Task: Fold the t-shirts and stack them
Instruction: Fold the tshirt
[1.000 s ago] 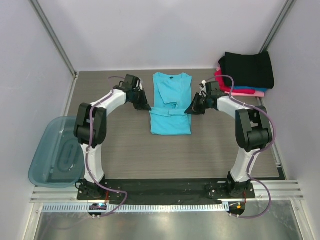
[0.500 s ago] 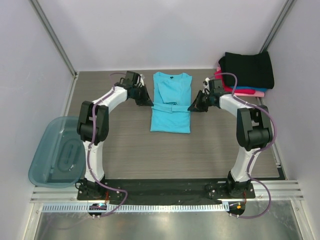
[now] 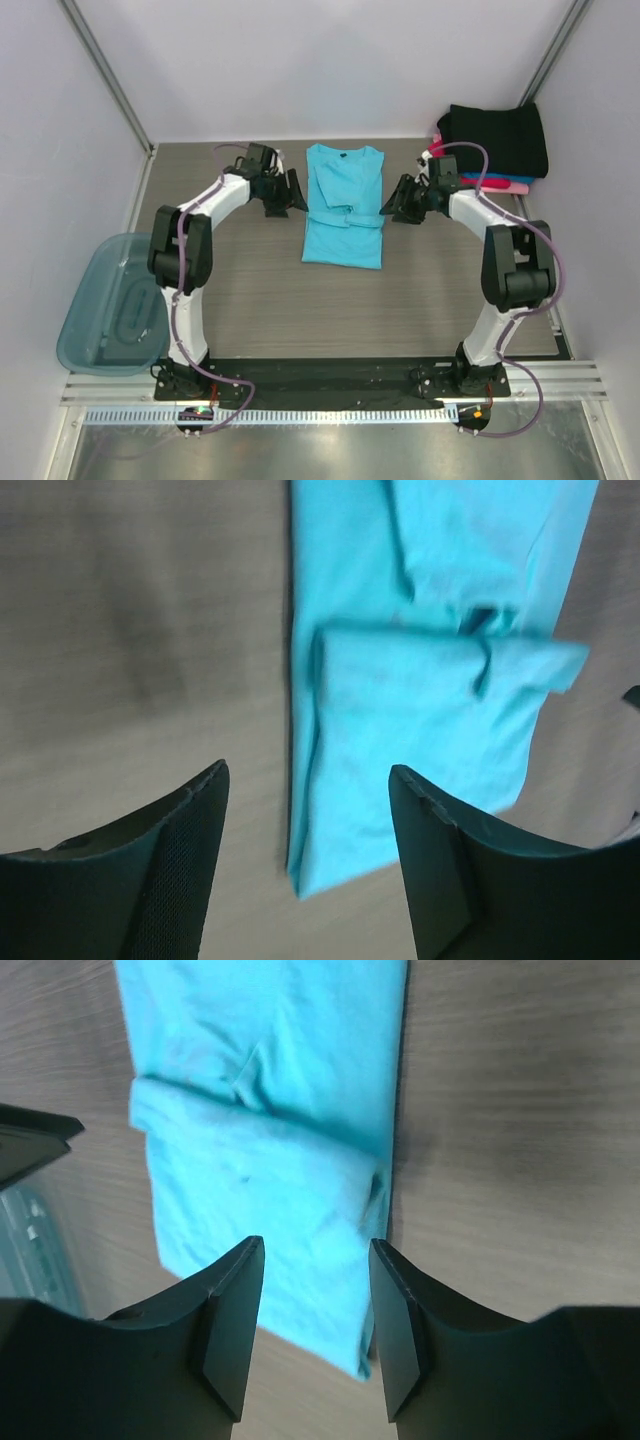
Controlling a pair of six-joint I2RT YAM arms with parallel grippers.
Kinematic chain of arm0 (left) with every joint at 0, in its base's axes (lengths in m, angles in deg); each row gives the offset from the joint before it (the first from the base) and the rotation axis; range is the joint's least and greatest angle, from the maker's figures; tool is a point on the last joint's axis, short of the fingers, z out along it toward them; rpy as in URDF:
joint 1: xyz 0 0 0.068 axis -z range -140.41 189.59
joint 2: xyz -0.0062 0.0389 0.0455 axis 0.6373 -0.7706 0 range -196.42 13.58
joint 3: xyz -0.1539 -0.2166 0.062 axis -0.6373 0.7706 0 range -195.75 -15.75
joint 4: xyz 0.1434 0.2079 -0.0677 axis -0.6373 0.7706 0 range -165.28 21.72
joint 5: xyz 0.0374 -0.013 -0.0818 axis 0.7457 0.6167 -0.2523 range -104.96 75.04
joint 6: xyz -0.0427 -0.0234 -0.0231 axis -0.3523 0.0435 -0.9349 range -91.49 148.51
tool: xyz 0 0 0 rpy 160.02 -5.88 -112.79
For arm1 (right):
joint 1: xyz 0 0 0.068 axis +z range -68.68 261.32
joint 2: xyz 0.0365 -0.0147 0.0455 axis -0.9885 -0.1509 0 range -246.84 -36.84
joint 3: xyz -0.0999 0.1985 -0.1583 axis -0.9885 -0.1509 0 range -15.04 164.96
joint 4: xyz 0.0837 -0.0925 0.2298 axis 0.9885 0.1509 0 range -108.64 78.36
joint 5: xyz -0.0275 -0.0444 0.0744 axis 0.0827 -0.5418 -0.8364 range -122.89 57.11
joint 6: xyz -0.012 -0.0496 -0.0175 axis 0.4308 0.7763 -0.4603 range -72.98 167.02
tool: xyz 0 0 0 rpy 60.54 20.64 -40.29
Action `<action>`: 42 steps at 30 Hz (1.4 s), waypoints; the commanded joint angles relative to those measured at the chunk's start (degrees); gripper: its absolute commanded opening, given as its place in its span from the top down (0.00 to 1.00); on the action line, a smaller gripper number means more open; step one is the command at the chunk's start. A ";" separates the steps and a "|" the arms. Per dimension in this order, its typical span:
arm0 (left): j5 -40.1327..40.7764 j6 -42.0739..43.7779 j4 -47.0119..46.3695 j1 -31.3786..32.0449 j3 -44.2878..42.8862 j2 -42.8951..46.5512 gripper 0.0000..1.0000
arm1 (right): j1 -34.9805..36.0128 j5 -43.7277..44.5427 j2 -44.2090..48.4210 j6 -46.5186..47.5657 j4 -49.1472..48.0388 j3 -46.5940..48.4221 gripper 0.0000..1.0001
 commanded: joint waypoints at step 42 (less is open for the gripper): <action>-15.35 -18.92 -9.07 2.35 31.00 8.12 0.82 | 1.39 -11.41 3.16 -16.08 -7.34 -22.46 0.77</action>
